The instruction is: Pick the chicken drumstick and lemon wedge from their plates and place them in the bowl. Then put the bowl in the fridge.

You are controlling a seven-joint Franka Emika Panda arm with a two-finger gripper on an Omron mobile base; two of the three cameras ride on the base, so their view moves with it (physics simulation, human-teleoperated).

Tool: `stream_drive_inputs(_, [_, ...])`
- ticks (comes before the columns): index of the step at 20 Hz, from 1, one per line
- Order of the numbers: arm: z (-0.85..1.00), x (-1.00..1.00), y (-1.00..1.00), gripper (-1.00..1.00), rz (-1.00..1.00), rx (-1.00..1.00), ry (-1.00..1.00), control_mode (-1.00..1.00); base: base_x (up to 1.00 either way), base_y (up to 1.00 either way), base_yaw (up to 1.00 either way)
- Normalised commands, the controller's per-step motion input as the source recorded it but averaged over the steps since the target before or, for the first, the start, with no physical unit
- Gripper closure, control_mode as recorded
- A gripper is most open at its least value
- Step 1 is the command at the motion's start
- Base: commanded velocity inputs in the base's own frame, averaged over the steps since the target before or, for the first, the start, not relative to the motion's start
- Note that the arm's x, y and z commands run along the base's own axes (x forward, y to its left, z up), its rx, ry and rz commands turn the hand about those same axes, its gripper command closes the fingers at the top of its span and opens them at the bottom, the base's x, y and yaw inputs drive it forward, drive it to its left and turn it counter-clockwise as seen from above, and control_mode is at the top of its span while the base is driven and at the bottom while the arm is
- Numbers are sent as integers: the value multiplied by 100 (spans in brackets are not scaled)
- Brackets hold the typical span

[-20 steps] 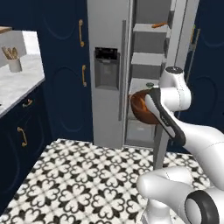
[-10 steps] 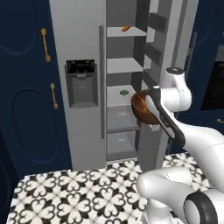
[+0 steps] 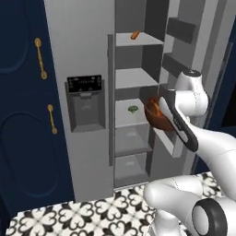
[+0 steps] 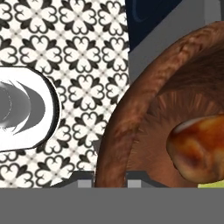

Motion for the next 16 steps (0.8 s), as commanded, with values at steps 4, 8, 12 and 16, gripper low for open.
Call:
stream_drive_inputs(4, [0,0,0,100,0,0,0,100,62,2,11])
stream_drive_inputs(8, [0,0,0,100,0,0,0,100,89,0,8])
stream_drive_inputs(12, [0,0,0,100,0,0,0,100,76,-20,1])
stream_drive_inputs(16, [0,0,0,100,0,0,0,100,61,-30,0])
